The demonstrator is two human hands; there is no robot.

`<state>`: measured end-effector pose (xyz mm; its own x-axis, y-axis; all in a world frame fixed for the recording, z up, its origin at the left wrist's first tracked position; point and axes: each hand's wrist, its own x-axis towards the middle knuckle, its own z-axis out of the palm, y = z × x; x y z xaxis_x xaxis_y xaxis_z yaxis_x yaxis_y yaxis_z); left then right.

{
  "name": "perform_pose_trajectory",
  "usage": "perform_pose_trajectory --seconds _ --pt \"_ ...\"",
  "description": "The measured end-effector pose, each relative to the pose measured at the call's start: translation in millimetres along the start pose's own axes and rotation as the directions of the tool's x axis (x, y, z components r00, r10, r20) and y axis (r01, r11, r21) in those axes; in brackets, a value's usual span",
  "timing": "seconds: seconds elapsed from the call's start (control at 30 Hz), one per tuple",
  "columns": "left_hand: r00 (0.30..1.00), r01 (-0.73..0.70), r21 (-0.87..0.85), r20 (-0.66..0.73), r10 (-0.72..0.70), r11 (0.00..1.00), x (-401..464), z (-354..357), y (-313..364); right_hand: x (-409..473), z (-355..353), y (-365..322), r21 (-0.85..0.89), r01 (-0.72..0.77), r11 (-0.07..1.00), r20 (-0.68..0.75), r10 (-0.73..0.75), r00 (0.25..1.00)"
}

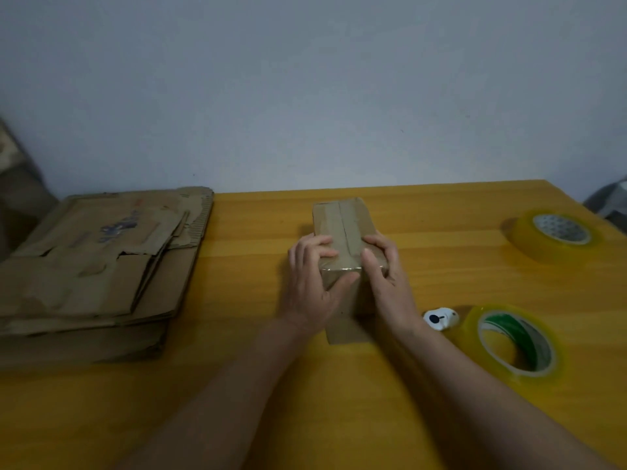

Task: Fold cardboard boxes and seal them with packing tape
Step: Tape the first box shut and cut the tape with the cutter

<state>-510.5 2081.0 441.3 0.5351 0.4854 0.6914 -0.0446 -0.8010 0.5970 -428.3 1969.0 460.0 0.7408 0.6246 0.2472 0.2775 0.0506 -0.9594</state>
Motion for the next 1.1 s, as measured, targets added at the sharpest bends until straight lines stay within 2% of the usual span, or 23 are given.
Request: perform_pose_trajectory --seconds 0.07,0.1,0.13,0.2,0.23,0.3,0.37,0.47,0.5,0.53,0.6,0.67,0.7,0.77,0.83,0.9,1.0,1.1 --pt "0.950 0.312 -0.104 0.012 -0.312 0.944 18.4 -21.3 26.1 -11.6 2.5 -7.5 -0.033 0.005 0.999 -0.015 -0.006 1.000" --pt "0.897 0.441 -0.027 0.014 -0.441 0.897 30.6 -29.6 36.7 -16.3 4.1 -11.8 -0.027 0.014 1.000 -0.062 -0.016 0.998" --pt "0.857 0.504 0.163 0.034 -0.515 0.848 42.4 -36.4 45.3 -19.0 4.9 -15.0 -0.019 0.018 1.000 -0.117 -0.020 0.993" --pt "0.800 0.394 0.549 0.191 -0.569 0.737 57.5 -42.5 63.4 -19.4 2.1 -22.5 -0.032 0.009 0.999 -0.203 -0.015 0.979" --pt "0.757 0.312 0.651 0.269 -0.595 0.692 60.2 -42.7 71.2 -17.3 -1.1 -26.6 -0.052 0.007 0.999 -0.233 -0.019 0.972" --pt "0.676 0.221 0.717 0.375 -0.634 0.661 60.7 -42.3 79.0 -11.4 -11.2 -34.6 -0.111 -0.005 0.994 -0.283 -0.027 0.959" --pt "0.623 0.155 0.730 0.451 -0.639 0.665 63.7 -51.9 78.5 -5.0 -23.0 -40.3 -0.191 -0.053 0.980 -0.298 -0.006 0.955" --pt "0.485 -0.095 0.763 0.596 -0.640 0.639 68.1 -72.9 75.2 2.7 -32.8 -43.1 -0.296 -0.131 0.946 -0.230 0.063 0.971" --pt "0.466 -0.152 0.751 0.627 -0.624 0.642 68.2 -77.8 73.4 4.6 -32.9 -44.4 -0.301 -0.161 0.940 -0.196 0.104 0.975" --pt "0.488 -0.184 0.740 0.640 -0.593 0.647 67.3 -80.3 70.6 5.8 -31.7 -46.0 -0.278 -0.199 0.940 -0.154 0.161 0.975" --pt "0.616 -0.162 0.727 0.603 -0.507 0.667 62.7 -82.1 68.8 2.8 -26.7 -49.0 -0.225 -0.283 0.932 -0.041 0.282 0.959" --pt "0.724 0.010 0.691 0.493 -0.482 0.722 54.3 -79.5 70.0 -1.6 -22.7 -48.5 -0.288 -0.297 0.910 0.021 0.317 0.948" --pt "0.745 0.107 0.646 0.451 -0.491 0.755 48.5 -76.5 71.2 -3.8 -21.7 -48.4 -0.306 -0.286 0.908 0.033 0.310 0.950" --pt "0.726 0.214 0.544 0.466 -0.505 0.811 35.3 -68.8 72.8 -7.4 -21.1 -48.6 -0.286 -0.256 0.923 0.055 0.283 0.958" --pt "0.651 0.183 0.479 0.596 -0.471 0.859 22.6 -63.3 73.3 -10.6 -22.1 -48.6 -0.277 -0.236 0.931 0.077 0.266 0.961" --pt "0.598 0.074 0.438 0.699 -0.391 0.896 19.0 -60.5 69.7 -13.6 -24.2 -47.3 -0.319 -0.230 0.919 0.073 0.266 0.961" --pt "0.607 -0.095 0.379 0.755 -0.248 0.921 25.7 -54.7 64.5 -16.1 -30.7 -44.5 -0.399 -0.199 0.895 0.040 0.234 0.971" --pt "0.644 -0.308 0.466 0.744 -0.179 0.830 28.5 -44.1 68.1 -19.6 -45.6 -45.4 -0.419 -0.173 0.891 0.032 0.204 0.978"
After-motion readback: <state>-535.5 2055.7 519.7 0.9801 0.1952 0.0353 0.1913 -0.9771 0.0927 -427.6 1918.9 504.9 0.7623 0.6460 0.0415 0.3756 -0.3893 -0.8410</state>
